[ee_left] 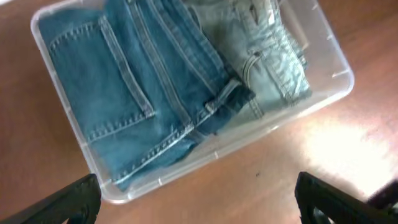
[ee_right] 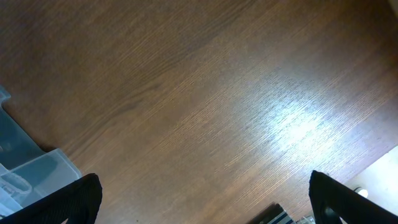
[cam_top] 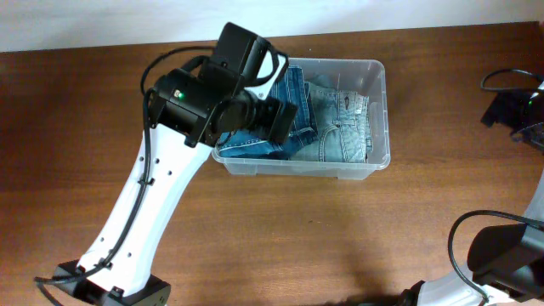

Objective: Pack container

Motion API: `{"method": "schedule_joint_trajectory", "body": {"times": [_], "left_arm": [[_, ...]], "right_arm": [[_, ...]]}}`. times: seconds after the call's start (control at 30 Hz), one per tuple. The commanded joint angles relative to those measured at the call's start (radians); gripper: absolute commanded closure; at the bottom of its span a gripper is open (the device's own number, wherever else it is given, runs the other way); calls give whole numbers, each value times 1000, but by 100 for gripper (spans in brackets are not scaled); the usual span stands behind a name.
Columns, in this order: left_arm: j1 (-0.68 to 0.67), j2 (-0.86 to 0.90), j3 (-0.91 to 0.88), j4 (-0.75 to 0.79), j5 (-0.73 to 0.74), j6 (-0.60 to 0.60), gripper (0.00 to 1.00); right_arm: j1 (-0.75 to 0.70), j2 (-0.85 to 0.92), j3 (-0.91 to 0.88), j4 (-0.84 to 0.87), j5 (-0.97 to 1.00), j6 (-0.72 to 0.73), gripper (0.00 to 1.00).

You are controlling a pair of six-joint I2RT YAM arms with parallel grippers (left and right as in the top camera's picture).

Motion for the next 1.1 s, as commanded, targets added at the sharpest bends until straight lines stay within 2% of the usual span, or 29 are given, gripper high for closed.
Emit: {"method": "schedule_joint_trajectory", "body": {"times": [0.0, 0.2, 0.5, 0.77, 1.07], "left_arm": [[1, 3, -1, -37, -10, 12, 1], [-2, 38, -10, -32, -14, 12, 1], [-40, -56, -293, 222, -60, 12, 1], [-40, -375, -851, 568, -175, 12, 1], [-25, -680, -1345, 886, -232, 12, 1]], "right_arm": [[-3, 1, 1, 0, 9, 12, 2], [-3, 1, 1, 0, 9, 12, 2], [-3, 1, 1, 0, 8, 12, 2], [-3, 1, 1, 0, 8, 12, 2], [-3, 1, 1, 0, 8, 12, 2]]}}
